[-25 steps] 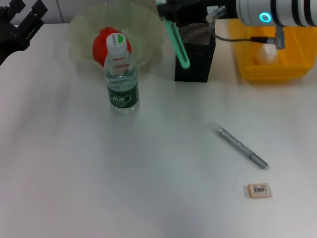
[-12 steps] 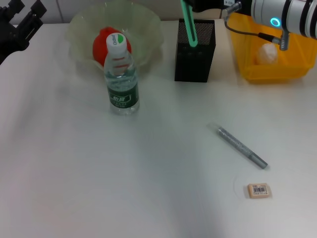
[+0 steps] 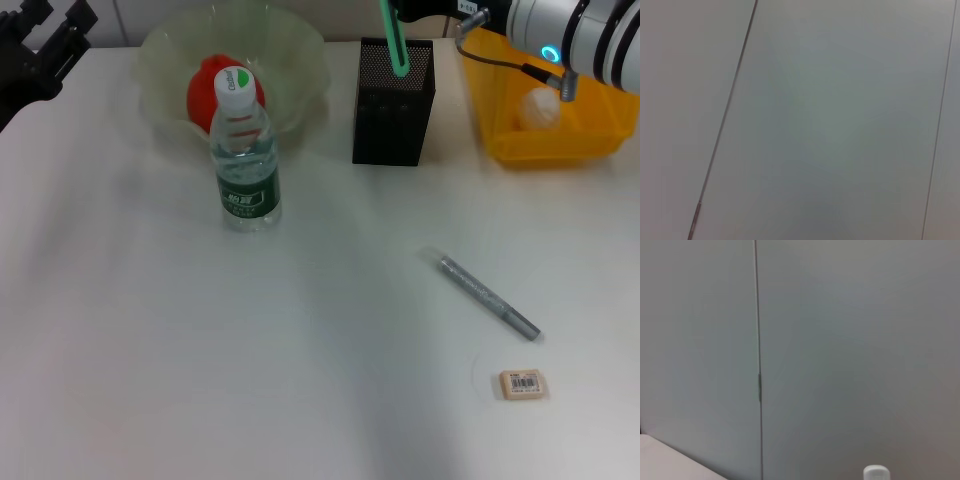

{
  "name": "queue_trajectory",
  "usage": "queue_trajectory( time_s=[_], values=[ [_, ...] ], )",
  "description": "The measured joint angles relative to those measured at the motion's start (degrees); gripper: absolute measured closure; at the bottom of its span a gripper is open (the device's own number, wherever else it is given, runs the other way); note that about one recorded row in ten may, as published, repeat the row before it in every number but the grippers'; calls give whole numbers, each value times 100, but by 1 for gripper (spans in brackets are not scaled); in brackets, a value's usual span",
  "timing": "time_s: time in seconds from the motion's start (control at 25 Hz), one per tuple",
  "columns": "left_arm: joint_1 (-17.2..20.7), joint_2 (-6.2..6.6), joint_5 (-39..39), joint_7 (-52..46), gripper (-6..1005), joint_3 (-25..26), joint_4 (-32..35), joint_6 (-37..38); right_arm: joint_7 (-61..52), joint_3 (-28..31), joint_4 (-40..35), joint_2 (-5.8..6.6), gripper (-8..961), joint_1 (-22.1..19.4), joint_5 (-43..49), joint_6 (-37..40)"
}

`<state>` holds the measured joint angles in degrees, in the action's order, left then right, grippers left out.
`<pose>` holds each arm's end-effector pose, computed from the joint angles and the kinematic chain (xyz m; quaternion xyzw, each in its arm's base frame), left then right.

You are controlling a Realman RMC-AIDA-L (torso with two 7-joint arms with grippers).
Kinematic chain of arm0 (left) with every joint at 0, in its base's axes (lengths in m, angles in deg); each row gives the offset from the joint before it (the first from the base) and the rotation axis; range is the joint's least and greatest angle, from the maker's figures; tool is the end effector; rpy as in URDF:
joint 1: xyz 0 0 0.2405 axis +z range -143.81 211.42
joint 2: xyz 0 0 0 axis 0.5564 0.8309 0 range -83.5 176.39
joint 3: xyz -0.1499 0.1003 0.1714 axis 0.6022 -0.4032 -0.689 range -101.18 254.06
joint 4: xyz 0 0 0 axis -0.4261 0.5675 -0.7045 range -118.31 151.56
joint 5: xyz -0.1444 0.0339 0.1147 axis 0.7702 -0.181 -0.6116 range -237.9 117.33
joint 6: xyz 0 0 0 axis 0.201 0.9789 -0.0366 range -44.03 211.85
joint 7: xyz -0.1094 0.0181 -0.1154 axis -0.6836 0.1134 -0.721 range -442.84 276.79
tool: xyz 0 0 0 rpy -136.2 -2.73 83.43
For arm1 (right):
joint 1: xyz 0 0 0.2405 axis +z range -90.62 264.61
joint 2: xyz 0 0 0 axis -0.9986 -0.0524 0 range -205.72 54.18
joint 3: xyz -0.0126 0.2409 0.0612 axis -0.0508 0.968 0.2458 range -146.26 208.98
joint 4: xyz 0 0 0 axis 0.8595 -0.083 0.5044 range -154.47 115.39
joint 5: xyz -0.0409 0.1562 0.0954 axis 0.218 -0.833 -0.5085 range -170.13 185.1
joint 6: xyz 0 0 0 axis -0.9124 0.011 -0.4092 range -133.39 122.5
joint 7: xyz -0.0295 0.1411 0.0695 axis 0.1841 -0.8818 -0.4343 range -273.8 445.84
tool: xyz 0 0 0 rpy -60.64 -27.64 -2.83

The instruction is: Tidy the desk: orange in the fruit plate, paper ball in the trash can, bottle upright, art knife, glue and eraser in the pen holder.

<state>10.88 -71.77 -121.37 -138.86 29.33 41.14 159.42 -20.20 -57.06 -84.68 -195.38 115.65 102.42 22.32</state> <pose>-0.2673 0.3425 0.0496 -0.7531 -0.2354 -0.4406 0.4281 0.1284 0.4097 -0.0112 -0.8688 0.1958 0.2386 0.3872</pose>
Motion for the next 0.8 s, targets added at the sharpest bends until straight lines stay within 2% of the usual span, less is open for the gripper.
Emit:
queue_trajectory(
  time_s=[0.44,0.8],
  values=[
    [-51,0,-9,3,371,-1,57,-19,1487,15,768,-5,769,242,-1154,-139],
    [-65,-7,-9,3,371,-2,61,-43,3354,60,1560,-3,763,430,-3040,119]
  ],
)
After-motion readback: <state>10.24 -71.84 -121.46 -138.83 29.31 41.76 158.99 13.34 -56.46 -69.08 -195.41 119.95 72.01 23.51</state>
